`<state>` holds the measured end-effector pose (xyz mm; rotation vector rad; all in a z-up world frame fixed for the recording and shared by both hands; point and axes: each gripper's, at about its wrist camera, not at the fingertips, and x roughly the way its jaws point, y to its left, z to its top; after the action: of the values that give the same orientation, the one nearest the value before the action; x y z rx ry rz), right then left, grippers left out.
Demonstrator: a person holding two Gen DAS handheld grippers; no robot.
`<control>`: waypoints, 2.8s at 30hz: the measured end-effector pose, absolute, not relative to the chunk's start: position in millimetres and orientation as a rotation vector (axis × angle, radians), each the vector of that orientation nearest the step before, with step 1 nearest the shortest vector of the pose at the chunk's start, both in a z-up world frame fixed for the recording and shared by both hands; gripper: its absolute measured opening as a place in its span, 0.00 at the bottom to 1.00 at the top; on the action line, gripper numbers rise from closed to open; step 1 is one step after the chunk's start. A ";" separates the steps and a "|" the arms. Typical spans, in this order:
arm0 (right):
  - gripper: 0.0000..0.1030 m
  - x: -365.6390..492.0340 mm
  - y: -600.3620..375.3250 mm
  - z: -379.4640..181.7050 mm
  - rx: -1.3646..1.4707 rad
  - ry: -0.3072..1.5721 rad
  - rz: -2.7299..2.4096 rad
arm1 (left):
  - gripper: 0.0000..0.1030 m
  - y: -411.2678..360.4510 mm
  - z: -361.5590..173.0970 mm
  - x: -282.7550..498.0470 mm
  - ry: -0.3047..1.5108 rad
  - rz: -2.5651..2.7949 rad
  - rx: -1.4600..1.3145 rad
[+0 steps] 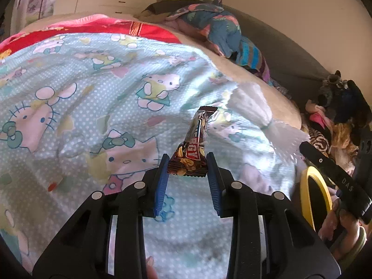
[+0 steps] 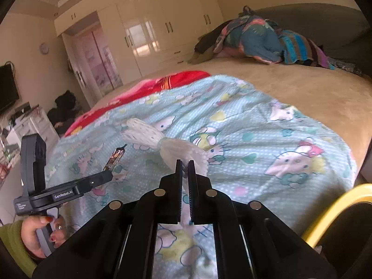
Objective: Collect trash
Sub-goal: 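Grasp the brown candy bar with the left tool while the right tool grasps the white mesh bag, then carry the candy bar and mesh bag over the yellow bin, then open both tools to drop the candy bar and mesh bag into the bin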
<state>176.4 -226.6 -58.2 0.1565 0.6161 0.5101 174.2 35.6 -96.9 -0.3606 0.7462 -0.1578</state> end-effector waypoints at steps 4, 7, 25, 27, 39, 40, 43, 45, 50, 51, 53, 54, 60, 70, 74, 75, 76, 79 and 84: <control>0.05 166.2 -241.7 -50.0 0.171 0.604 0.491 | 0.25 31.7 -84.0 165.1 0.730 -0.180 -0.363; 0.05 159.3 -251.7 -45.6 0.174 0.599 0.474 | 0.25 26.7 -72.4 160.8 0.716 -0.198 -0.352; 0.05 113.4 -321.7 -30.2 0.184 0.572 0.326 | 0.25 -33.1 -17.3 132.8 0.631 -0.350 -0.263; 0.05 108.1 -329.0 -29.6 0.192 0.572 0.306 | 0.25 -38.8 -15.1 131.1 0.629 -0.366 -0.255; 0.05 85.6 -368.8 -26.7 0.216 0.568 0.196 | 0.25 -81.9 -6.4 118.0 0.618 -0.466 -0.188; 0.05 84.5 -370.6 -26.5 0.217 0.569 0.188 | 0.25 -86.4 -6.6 116.2 0.619 -0.477 -0.181; 0.05 80.3 -381.0 -26.6 0.226 0.572 0.158 | 0.25 -95.2 -7.5 112.7 0.622 -0.498 -0.166; 0.05 77.9 -389.5 -27.5 0.236 0.574 0.135 | 0.25 -100.6 -8.2 110.3 0.624 -0.510 -0.161; 0.05 73.2 -407.1 -30.5 0.258 0.578 0.092 | 0.25 -117.3 -8.6 103.7 0.628 -0.541 -0.134; 0.05 72.1 -411.1 -31.3 0.263 0.580 0.083 | 0.25 -120.6 -8.6 102.6 0.629 -0.547 -0.128; 0.05 70.3 -417.9 -32.2 0.270 0.583 0.067 | 0.25 -129.6 -8.5 99.7 0.628 -0.562 -0.111; 0.05 69.0 -420.8 -32.7 0.274 0.584 0.060 | 0.25 -133.3 -8.6 98.6 0.629 -0.570 -0.104; 0.05 66.7 -437.9 -38.3 0.289 0.608 0.027 | 0.25 -155.8 -11.4 91.8 0.638 -0.613 -0.061; 0.05 67.6 -462.6 -63.8 0.349 0.685 -0.011 | 0.25 -184.0 -15.9 85.0 0.654 -0.653 0.000; 0.05 69.0 -471.3 -72.4 0.362 0.710 -0.020 | 0.25 -197.4 -22.4 85.0 0.670 -0.670 0.032; 0.05 69.6 -472.7 -75.4 0.363 0.722 -0.023 | 0.25 -201.5 -25.1 85.1 0.678 -0.676 0.042; 0.05 70.2 -474.4 -78.3 0.366 0.734 -0.026 | 0.25 -204.7 -26.9 85.2 0.684 -0.681 0.048; 0.05 71.0 -481.1 -87.2 0.389 0.764 -0.029 | 0.25 -217.2 -35.0 86.2 0.705 -0.698 0.076; 0.06 71.8 -492.7 -97.9 0.445 0.798 -0.033 | 0.26 -240.1 -49.9 94.0 0.757 -0.715 0.114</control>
<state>71.8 -492.7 -97.9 0.4449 0.7980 -0.0333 94.0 -240.1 -49.9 0.1139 0.7569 -0.7151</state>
